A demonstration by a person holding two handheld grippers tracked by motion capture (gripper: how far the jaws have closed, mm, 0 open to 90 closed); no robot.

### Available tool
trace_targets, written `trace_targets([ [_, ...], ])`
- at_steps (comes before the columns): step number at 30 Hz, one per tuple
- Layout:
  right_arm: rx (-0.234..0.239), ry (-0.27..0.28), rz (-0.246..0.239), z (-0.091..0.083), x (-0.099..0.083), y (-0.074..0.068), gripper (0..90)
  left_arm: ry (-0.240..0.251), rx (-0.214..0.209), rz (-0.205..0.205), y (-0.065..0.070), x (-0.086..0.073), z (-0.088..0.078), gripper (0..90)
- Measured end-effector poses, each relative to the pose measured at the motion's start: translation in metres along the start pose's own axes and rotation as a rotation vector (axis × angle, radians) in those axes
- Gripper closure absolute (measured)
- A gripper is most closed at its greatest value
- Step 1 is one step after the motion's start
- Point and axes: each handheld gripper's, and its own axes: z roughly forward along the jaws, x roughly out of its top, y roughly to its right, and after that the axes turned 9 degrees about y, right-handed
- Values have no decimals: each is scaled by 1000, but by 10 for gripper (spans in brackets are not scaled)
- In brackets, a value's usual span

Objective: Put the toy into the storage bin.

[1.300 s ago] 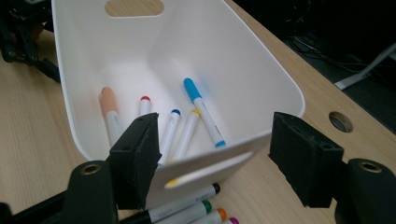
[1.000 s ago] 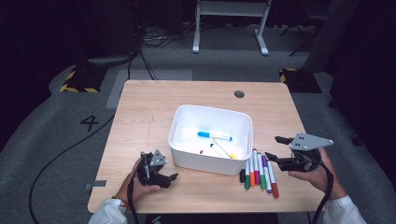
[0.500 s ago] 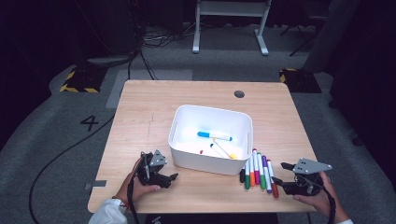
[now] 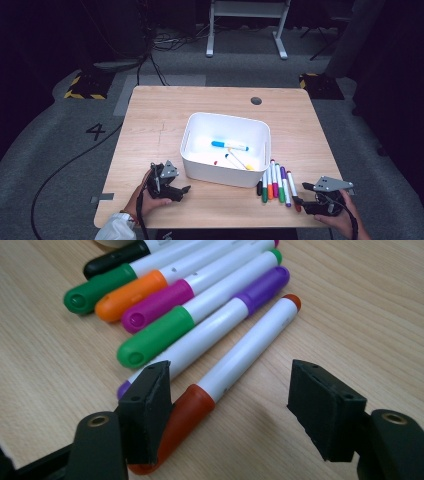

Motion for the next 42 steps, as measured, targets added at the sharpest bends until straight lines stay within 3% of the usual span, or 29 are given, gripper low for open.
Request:
trace_targets([
  [6,-38,-12,34,-1,-8,8,360,1,0,-2,0,0,0,149],
  [9,-73,-8,89,-6,-15,15,376,-1,0,-2,0,0,0,149],
  [13,-104,8,126,-14,-27,19,453,1,0,-2,0,0,0,149],
  [20,-174,41,160,-21,-34,28,737,0,0,-1,0,0,0,149],
  [24,-201,48,179,-20,-34,33,746,0,1,-2,0,0,0,149],
  [27,-201,53,189,-19,-34,36,747,0,0,-1,0,0,0,149],
  [30,-182,82,230,-21,-33,41,747,0,0,-2,0,0,0,149],
  [34,-180,107,224,-25,-26,45,748,0,0,-2,0,0,0,149],
  [38,-137,158,234,-29,-12,46,748,0,0,-2,0,0,0,149],
  [42,-123,195,181,-32,12,45,748,0,0,-1,0,0,0,149],
])
